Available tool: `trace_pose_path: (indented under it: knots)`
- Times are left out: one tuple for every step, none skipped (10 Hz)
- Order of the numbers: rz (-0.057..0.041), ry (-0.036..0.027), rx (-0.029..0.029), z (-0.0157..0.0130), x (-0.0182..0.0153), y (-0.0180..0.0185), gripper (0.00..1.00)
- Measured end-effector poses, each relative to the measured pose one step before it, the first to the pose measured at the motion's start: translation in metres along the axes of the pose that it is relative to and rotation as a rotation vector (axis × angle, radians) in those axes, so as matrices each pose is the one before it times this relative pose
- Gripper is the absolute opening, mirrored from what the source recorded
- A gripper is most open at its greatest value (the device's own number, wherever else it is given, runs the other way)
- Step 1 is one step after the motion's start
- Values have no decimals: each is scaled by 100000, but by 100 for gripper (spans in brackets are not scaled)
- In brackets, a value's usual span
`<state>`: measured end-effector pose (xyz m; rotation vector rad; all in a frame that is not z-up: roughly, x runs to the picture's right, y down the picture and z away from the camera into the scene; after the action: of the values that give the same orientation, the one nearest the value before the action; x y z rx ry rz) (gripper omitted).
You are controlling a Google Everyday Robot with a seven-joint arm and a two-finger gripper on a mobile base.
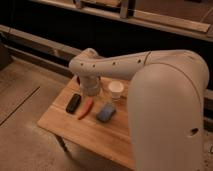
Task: Drag the pepper across the table
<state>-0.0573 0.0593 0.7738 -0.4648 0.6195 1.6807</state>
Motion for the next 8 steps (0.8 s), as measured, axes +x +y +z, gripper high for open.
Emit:
trace_pose_path:
  knots:
    - [6458,388,-2333,636,-307,-121,65]
    - [5757,795,-1403,772,14,57,65]
    - [4938,1052,-933,838,277,296,65]
    - [2820,1161,-957,675,383,439,65]
    - [2176,1512,-1113,774,386,464,65]
    - [1058,929,-781,538,99,310,65]
    - [156,472,-372,300,55,232,65]
    - [-40,632,-440,415,44,423,65]
